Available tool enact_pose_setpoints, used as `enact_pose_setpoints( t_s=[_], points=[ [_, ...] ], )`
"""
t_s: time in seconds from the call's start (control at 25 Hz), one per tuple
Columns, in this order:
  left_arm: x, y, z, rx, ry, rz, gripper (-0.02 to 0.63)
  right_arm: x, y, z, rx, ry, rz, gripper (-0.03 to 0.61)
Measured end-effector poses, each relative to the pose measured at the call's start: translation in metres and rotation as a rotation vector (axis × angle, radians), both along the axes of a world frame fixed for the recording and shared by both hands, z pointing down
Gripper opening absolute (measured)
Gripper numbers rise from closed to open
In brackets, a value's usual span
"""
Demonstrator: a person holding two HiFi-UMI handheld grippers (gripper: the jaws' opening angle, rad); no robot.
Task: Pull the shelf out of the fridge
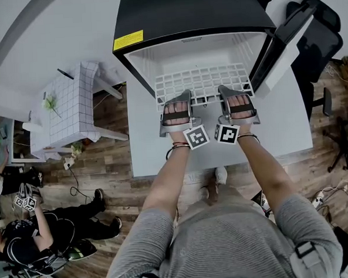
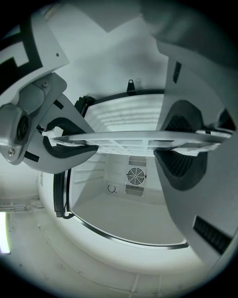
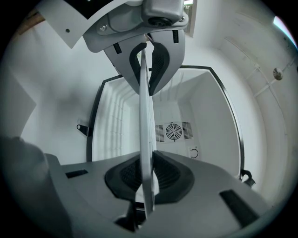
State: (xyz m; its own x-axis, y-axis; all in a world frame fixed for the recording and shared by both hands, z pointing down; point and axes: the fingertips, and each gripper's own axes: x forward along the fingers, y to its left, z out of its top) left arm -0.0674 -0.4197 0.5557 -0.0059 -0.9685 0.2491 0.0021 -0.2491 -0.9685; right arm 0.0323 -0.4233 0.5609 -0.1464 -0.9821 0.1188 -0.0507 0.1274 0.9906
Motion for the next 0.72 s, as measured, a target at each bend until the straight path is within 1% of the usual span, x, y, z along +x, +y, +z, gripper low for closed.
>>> enact_pose_setpoints(
  t_s=[0.28,0.48,0.72],
  points=[
    [0.0,0.01,-0.002,-0.01,0.002,0.01,0.043,-0.001,0.01,-0.002,-0.002,0.003,-0.007,0.035],
    [0.003,0.011,-0.004,-0.032,0.011,0.023,0.041,0.002,0.012,-0.006,-0.012,0.011,-0.014,0.035],
    [0.002,0.019,-0.005,-0.033,0.008,0.024,0.04,0.001,0.02,-0.007,-0.021,0.006,-0.002,0.035]
  ],
)
